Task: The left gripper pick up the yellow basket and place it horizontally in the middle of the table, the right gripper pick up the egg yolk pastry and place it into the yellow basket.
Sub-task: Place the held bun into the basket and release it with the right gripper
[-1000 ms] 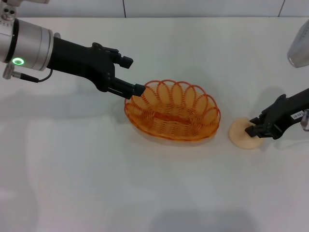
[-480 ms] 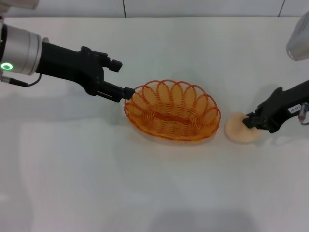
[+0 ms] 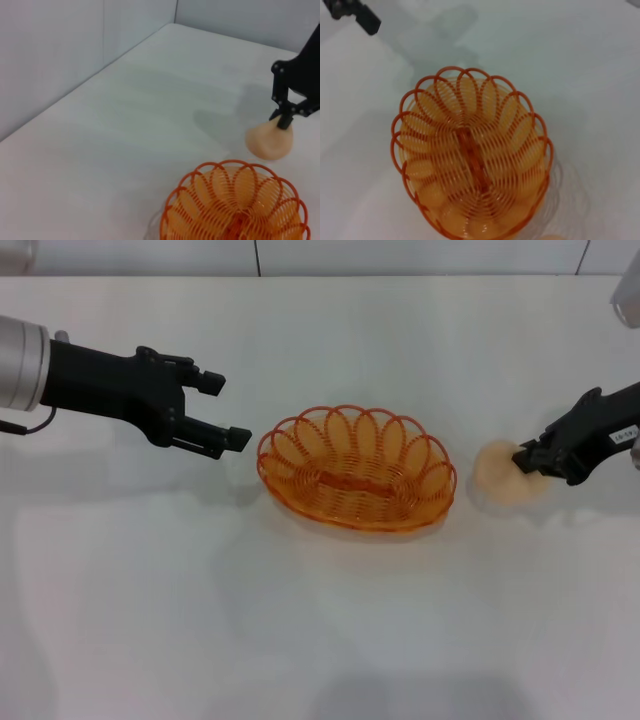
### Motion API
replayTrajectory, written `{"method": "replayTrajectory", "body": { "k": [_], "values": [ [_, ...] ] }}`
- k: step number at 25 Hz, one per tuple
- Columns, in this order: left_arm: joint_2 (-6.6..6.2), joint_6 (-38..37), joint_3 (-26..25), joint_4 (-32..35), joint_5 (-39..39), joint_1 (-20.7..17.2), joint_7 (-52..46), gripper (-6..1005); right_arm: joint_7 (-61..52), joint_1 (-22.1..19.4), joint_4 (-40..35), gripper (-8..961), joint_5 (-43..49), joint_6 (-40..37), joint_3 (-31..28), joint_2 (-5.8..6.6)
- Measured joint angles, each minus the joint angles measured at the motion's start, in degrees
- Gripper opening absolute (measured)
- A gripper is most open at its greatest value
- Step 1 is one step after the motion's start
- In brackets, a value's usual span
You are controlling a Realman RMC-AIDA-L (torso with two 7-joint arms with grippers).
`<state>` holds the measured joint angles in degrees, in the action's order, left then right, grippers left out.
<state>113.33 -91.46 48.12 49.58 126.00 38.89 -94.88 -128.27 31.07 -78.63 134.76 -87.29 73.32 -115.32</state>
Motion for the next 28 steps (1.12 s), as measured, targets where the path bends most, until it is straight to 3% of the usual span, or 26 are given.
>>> {"method": "replayTrajectory", "body": {
  "k": [10, 28],
  "values": [
    [-0.02, -0.19, -0.14, 0.53, -1.6, -1.18, 0.6, 887, -1.07, -0.24, -4.12, 35, -0.56, -1.46, -0.18, -0.31],
    [-0.04, -0.75, -0.13, 0.52, -1.87, -1.96, 1.6, 887, -0.62, 1.98, -1.3, 33, -8.49, 14.2, 14.56, -0.61]
  ]
}}
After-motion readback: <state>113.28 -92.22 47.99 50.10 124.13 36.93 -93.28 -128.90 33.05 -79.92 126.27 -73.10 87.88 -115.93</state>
